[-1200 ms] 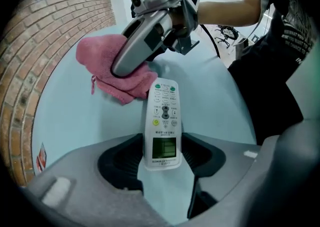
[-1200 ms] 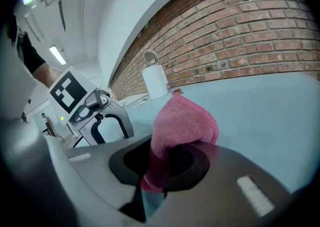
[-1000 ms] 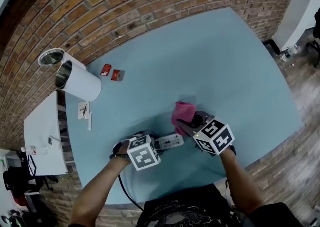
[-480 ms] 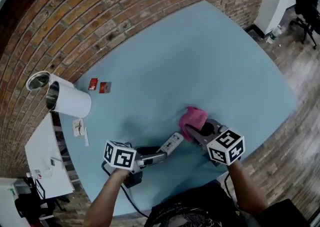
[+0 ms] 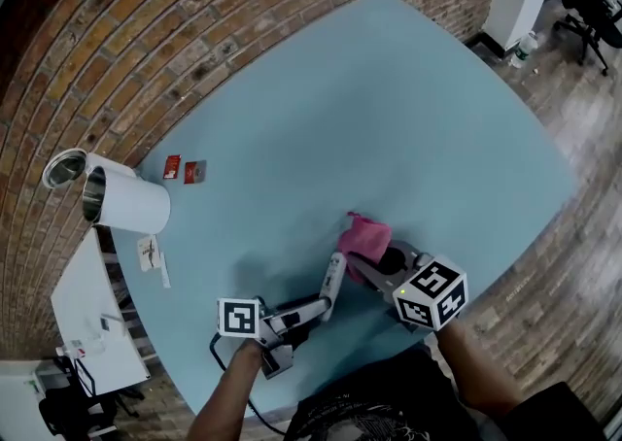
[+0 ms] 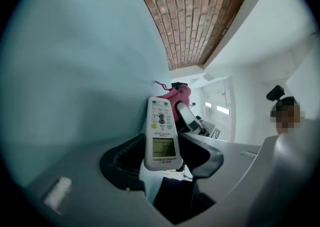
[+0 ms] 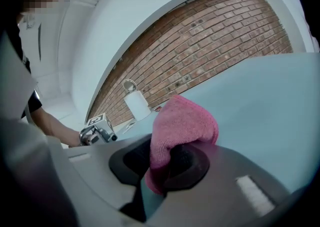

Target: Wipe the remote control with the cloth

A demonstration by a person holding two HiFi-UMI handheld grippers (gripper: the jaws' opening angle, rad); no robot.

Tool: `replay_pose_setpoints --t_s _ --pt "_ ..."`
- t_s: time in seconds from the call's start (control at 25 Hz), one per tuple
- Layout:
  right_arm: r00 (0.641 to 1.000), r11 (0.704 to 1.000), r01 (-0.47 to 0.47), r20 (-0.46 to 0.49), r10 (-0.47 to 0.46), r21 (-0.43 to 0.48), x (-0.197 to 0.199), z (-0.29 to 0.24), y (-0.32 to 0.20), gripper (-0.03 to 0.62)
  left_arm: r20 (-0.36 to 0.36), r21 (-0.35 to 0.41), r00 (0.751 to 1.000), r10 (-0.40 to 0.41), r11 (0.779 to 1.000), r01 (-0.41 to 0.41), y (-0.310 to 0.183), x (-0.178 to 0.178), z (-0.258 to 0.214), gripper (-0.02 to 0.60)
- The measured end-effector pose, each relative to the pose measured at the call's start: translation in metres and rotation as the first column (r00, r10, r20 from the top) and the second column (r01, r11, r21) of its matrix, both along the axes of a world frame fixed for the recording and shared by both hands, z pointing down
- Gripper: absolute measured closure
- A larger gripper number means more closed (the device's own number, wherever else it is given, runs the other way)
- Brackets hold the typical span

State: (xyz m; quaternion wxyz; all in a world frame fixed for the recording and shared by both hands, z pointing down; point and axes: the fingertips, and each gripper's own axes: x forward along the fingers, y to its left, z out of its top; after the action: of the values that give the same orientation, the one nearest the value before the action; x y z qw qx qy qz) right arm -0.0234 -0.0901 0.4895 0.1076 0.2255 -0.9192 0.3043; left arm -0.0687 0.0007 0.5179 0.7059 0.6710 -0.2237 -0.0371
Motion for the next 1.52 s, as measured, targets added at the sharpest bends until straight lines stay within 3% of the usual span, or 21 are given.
replay_pose_setpoints --t_s 0.08,0.16,0.28,0.4,0.8,1.16,1.52 --pt "1.000 1.000 -0.017 0.025 0.017 -0.008 -0.001 -0.002 0.002 0.531 -0.103 -0.021 0.993 -0.060 0.998 0.058 -0.003 0.003 -0.005 0.367" --pt "0.999 1.000 -0.019 0.039 0.019 -0.008 -0.004 -0.004 0.001 0.531 -0.206 -0.054 0.969 -0.133 0.991 0.125 -0.007 0.004 -0.010 0.367" --pt "0.998 1.000 -0.010 0.055 0.010 -0.004 -0.011 -0.008 0.001 0.531 -0.344 -0.111 0.904 -0.253 0.967 0.229 -0.015 0.003 -0.020 0.365" --pt "0.998 1.000 0.010 0.065 -0.010 0.005 -0.020 -0.012 0.004 0.531 -0.416 -0.151 0.848 -0.328 0.945 0.291 -0.023 0.003 -0.024 0.365" --pt "0.993 0.993 0.101 0.052 -0.105 0.061 -0.034 -0.020 0.020 0.531 -0.450 -0.162 0.808 -0.380 0.925 0.345 -0.032 0.002 -0.026 0.364" --pt "0.982 0.980 0.177 0.054 -0.183 0.094 -0.034 -0.033 0.033 0.531 -0.487 -0.184 0.743 -0.458 0.886 0.426 -0.042 -0.003 -0.028 0.364" --pt "0.975 0.971 0.215 0.027 -0.219 0.110 -0.035 -0.036 0.043 0.531 -0.467 -0.145 0.752 -0.466 0.879 0.455 -0.045 0.001 -0.027 0.351"
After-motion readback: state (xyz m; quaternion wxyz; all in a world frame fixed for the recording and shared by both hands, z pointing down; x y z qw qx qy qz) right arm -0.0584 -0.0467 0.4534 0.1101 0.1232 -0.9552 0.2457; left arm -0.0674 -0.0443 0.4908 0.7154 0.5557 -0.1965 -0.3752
